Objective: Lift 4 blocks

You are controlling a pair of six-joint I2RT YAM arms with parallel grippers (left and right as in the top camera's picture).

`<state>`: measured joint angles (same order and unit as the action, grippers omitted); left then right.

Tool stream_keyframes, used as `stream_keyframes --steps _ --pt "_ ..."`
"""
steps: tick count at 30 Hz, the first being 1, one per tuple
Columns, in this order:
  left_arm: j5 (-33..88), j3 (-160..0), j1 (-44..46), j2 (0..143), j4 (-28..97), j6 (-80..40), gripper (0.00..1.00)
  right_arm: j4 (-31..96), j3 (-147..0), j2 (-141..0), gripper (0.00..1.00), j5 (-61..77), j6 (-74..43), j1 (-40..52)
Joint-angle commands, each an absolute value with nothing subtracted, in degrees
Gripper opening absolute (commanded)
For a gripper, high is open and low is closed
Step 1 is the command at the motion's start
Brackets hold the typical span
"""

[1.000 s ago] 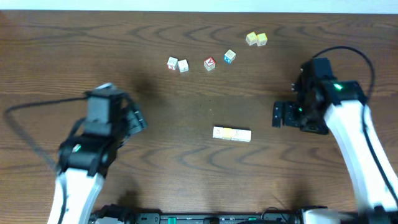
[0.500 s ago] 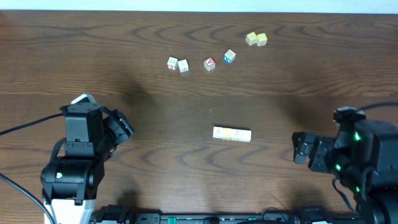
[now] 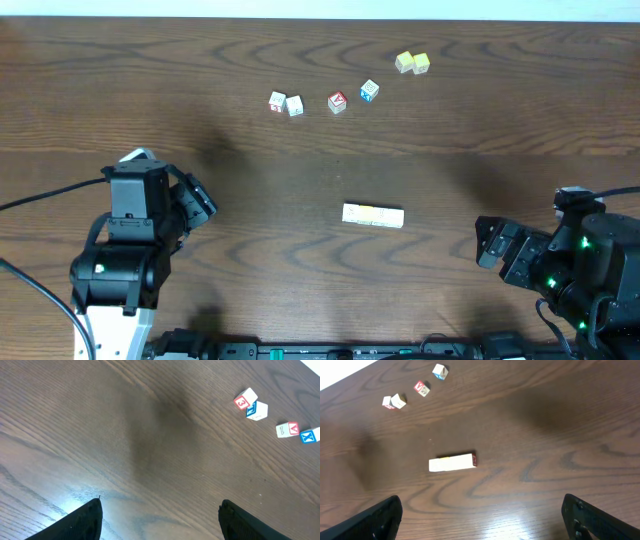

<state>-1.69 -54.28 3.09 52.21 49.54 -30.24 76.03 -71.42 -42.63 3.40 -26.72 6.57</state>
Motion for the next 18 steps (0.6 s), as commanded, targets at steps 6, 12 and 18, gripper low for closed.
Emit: stream_keyframes --steps 6,12,18 --pt "-2.17 -55.09 2.81 53.34 49.71 -31.11 0.75 77.28 -71.37 -42.22 0.99 3.09 -27.57 6.83" --pt "-2.17 -55.09 2.81 54.04 49.71 -31.14 0.75 77.12 -69.01 -38.87 0.99 2.81 -19.79 5.39" --pt "-2.17 -55.09 2.81 54.68 49.71 -31.11 0.75 67.83 -57.63 -27.33 0.99 2.85 -17.72 -0.05"
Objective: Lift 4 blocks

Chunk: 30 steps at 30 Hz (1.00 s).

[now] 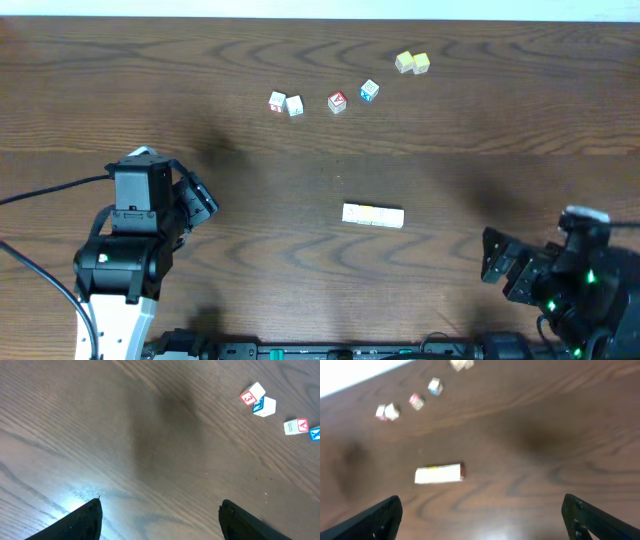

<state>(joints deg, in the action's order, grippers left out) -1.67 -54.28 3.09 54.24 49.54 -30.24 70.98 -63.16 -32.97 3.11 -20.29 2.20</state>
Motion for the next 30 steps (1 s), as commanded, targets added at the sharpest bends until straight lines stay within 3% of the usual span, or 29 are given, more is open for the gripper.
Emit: stream_keyframes --steps 1,11,30 --pt "-2.17 -55.09 2.81 54.76 49.71 -31.14 0.75 65.6 -55.31 -25.08 0.99 2.85 -17.72 -0.23" --pt "-2.17 -55.09 2.81 55.05 49.71 -31.11 0.75 41.87 -33.1 -6.76 0.99 2.76 -14.48 -0.25" --pt "-2.17 -55.09 2.81 55.05 49.71 -31.11 0.75 2.9 -5.19 -0.3 0.99 0.69 -14.52 -0.34"
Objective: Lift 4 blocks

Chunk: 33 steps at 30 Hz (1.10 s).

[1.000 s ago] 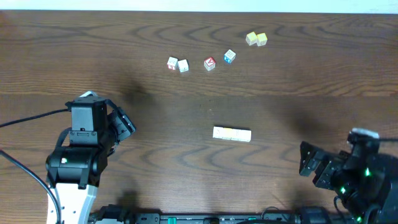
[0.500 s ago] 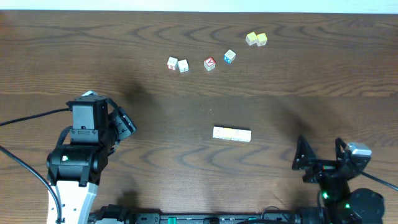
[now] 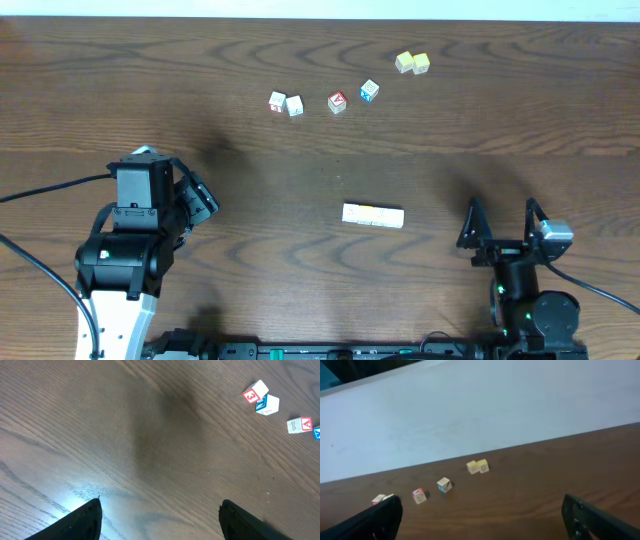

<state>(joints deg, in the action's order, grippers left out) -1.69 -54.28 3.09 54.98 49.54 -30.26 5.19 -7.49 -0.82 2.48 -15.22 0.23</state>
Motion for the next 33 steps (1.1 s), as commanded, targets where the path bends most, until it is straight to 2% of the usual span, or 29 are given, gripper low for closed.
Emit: stream_keyframes --steps 1,5,12,18,33 --pt "-2.17 -55.09 2.81 55.05 49.71 -31.11 0.75 1.37 -4.08 -0.3 0.99 0.25 -14.52 -0.34" --pt "-2.17 -55.09 2.81 55.05 49.71 -31.11 0.75 -2.66 -0.49 -0.3 0.99 -1.72 -14.55 -0.34" --pt "-2.17 -55.09 2.81 55.05 49.71 -31.11 0.75 0.4 -0.32 -0.3 0.99 -7.2 -14.48 -0.34" --pt "-2.17 -55.09 2.81 55.05 49.71 -31.14 0.75 3.9 -0.32 -0.3 0.99 -5.52 -9.02 -0.34" --pt "-2.17 -55.09 2.81 55.05 49.71 -31.11 0.75 3.88 -0.32 -0.32 0.99 -4.05 -8.93 -0.34"
